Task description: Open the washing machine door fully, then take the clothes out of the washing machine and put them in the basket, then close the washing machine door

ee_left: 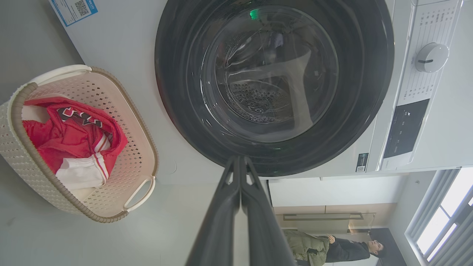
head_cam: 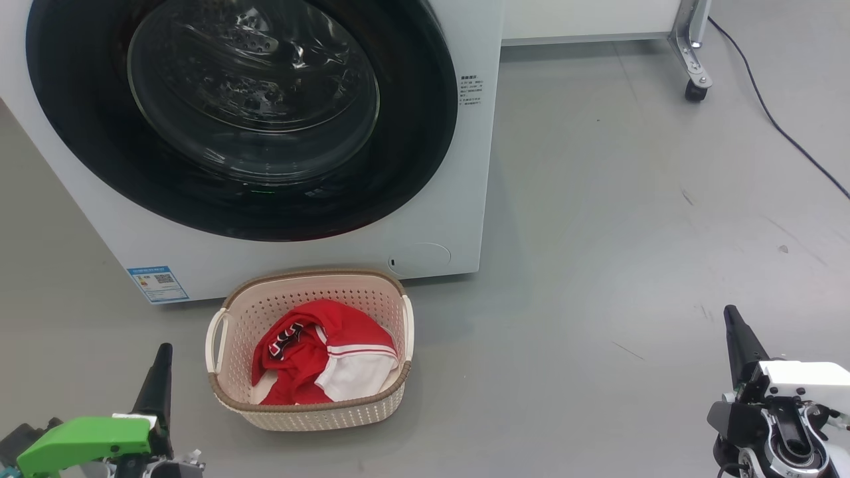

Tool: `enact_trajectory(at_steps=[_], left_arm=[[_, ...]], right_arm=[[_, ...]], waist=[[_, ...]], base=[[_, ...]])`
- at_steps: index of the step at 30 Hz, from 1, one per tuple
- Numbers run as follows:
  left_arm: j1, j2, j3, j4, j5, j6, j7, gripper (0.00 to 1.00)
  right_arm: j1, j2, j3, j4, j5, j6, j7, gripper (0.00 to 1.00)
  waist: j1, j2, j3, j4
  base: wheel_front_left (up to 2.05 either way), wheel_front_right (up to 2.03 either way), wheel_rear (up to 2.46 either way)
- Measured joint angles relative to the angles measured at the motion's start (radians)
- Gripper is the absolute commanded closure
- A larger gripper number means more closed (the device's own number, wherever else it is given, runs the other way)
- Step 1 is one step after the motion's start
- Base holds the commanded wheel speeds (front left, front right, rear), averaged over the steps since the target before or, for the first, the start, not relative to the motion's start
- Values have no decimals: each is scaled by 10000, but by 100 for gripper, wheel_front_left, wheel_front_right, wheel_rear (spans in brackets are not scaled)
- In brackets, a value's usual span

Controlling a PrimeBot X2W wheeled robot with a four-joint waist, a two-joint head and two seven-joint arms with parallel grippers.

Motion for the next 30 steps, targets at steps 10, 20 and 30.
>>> enact_trajectory(at_steps=[10,20,30], left_arm=[[-4,0,8,27,0,0,2,100],[-7,0,15,50,0,-2,4,100],[-18,0,23,63,0,-2,27,100]], right_arm=[[0,2,-10,29,0,2,69,100],[-1,2,-23,46,0,27,71,100],[-3,2,-36,67,0,27,71,100]], waist=[[0,0,-1,0],[0,0,-2,0],[0,0,-3,-1]], base=[[0,0,0],[0,0,0],[0,0,0]])
